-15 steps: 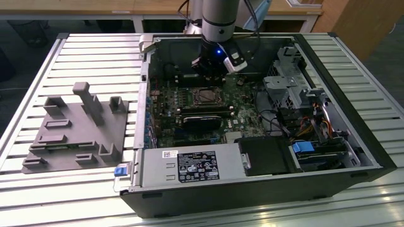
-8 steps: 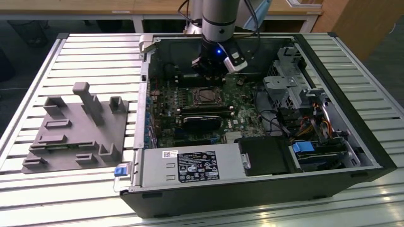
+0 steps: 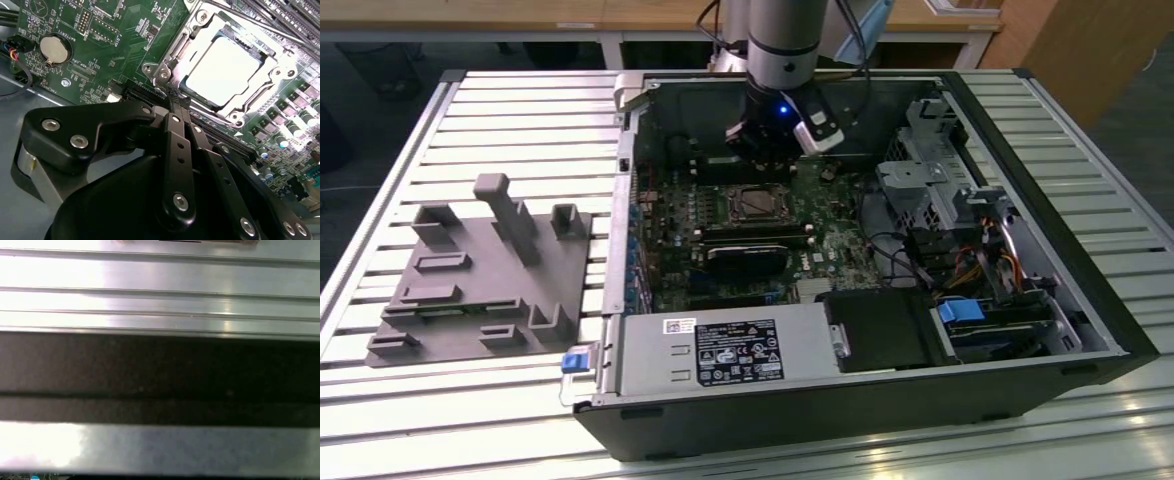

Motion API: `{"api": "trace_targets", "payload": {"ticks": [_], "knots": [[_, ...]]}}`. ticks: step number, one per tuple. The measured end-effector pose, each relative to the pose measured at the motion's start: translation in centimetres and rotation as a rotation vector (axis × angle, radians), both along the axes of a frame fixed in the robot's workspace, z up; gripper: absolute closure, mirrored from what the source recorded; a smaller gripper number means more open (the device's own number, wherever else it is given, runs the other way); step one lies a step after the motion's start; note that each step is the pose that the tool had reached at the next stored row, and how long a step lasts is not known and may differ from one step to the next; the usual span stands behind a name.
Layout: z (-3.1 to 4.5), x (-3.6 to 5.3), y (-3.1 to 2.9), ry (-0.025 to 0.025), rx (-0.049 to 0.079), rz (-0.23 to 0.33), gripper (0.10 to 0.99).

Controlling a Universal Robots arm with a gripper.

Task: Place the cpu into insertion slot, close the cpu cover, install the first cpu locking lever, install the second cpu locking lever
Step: 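Install the first cpu locking lever, then install the second cpu locking lever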

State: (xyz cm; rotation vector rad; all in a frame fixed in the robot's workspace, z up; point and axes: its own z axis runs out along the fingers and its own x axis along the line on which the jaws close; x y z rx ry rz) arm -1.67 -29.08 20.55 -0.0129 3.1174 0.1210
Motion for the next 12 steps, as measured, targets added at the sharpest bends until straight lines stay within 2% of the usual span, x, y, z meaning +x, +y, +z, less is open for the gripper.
{"api": "trace_targets", "payload": {"ticks": [12], "knots": [[0.00,0.05,-0.30,0.0000,0.000,0.000,0.980]]}}
